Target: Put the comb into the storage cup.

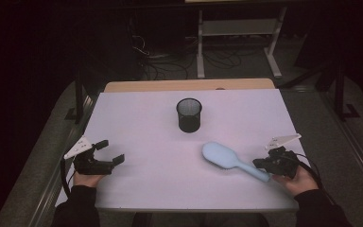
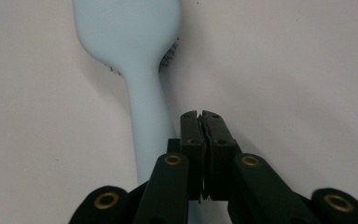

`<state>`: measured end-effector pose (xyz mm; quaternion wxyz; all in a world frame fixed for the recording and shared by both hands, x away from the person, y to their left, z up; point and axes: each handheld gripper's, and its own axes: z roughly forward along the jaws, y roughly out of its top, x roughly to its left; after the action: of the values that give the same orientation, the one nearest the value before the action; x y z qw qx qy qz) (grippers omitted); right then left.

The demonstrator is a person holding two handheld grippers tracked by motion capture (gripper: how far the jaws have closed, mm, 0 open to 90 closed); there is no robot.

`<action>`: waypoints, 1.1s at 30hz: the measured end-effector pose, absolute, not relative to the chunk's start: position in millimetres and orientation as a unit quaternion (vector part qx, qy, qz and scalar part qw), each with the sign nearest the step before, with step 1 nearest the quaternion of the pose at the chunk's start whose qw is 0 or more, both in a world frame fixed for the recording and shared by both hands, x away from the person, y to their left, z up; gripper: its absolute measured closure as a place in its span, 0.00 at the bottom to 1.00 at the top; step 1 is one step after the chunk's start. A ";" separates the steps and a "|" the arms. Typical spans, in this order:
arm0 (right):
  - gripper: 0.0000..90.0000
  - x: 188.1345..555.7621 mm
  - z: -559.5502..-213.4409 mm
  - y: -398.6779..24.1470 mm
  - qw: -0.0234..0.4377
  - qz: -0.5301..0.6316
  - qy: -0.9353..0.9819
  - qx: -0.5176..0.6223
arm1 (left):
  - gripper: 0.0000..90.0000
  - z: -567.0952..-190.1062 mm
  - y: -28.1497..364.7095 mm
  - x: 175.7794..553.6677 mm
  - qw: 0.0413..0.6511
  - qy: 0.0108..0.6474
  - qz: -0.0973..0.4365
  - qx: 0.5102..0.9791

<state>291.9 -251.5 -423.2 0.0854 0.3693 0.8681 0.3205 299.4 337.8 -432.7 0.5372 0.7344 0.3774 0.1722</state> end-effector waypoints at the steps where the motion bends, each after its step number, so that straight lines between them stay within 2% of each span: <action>1: 0.94 290.8 -421.5 -252.4 0.086 0.320 0.869 0.368 | 0.00 -432.8 337.6 299.4 0.537 0.378 0.172 0.734; 9: 0.88 283.2 -403.8 -258.9 0.086 0.330 0.867 0.364 | 0.00 -432.9 337.5 299.4 0.535 0.378 0.172 0.736; 17: 0.74 282.2 -385.9 -261.5 0.091 0.329 0.870 0.357 | 0.00 -433.2 337.5 299.6 0.535 0.379 0.172 0.736; 26: 0.48 285.0 -372.4 -250.6 0.091 0.311 0.883 0.341 | 0.00 -433.2 337.6 299.6 0.535 0.379 0.172 0.736; 29: 0.36 287.3 -370.0 -245.2 0.092 0.305 0.887 0.336 | 0.00 -433.2 337.6 299.6 0.535 0.379 0.172 0.736; 33: 0.16 291.3 -368.8 -237.7 0.092 0.295 0.893 0.328 | 0.00 -433.5 337.6 299.9 0.535 0.379 0.171 0.736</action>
<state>291.3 -237.7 -368.8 0.0918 0.3279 0.8928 0.2948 299.9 337.6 -433.5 0.5350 0.7355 0.3787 0.1715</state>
